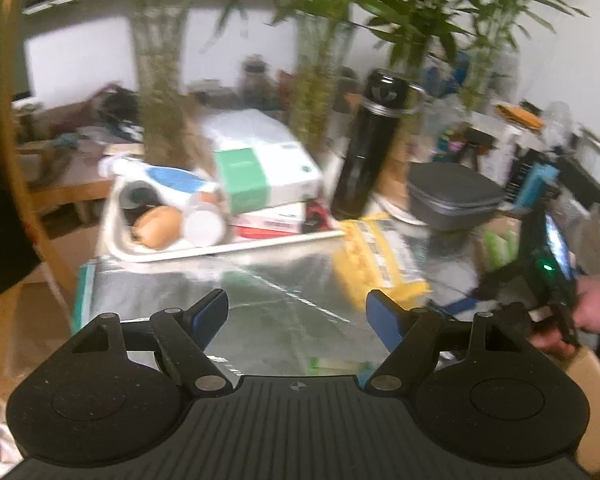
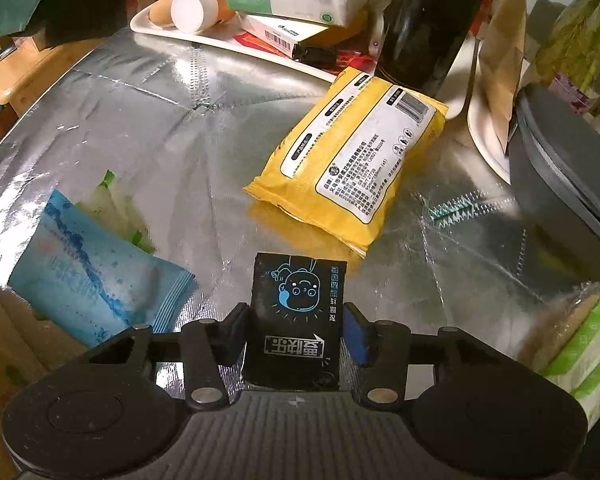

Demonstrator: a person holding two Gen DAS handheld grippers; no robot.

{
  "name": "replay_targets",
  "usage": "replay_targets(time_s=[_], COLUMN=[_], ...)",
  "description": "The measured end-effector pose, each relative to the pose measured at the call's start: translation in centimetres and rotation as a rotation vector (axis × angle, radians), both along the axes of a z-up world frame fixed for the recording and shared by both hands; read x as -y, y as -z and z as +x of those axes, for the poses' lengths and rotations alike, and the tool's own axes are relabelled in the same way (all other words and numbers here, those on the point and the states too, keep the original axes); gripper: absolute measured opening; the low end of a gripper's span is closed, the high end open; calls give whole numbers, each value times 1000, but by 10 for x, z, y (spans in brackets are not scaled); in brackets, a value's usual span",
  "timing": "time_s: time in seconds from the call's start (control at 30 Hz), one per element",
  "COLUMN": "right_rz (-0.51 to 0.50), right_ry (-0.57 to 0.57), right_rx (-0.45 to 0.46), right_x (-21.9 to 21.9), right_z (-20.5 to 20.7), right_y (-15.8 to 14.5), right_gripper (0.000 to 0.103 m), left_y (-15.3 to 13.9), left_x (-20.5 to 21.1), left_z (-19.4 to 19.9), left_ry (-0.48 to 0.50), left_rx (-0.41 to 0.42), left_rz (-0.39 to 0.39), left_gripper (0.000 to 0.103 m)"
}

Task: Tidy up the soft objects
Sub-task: 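Grasp the blue wet-wipe pack with the left gripper while the right gripper holds the card box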

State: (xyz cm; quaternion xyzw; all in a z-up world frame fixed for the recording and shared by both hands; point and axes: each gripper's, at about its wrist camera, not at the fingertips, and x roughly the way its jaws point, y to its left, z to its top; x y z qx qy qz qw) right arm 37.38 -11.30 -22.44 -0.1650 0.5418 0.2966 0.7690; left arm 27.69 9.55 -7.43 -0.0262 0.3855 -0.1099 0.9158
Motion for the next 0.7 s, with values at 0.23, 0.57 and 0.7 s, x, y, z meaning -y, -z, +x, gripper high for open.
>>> replay_targets(time_s=[0.23,0.57,0.7], right_rz=[68,98,115], right_ry=[57,110,123], right_rx=[45,92,103], right_x=[21,42,46], right_z=[4,1,1], right_y=[-28,-44,-49], right_gripper=[52,52,52], left_y=[23,55,67], left_x=[38,62,69], left_z=[21,53,63], left_ry=[279,575,685], left_rx=[-124,-312,-352], left_rz=[98,125,163], left_gripper=[76,76,76])
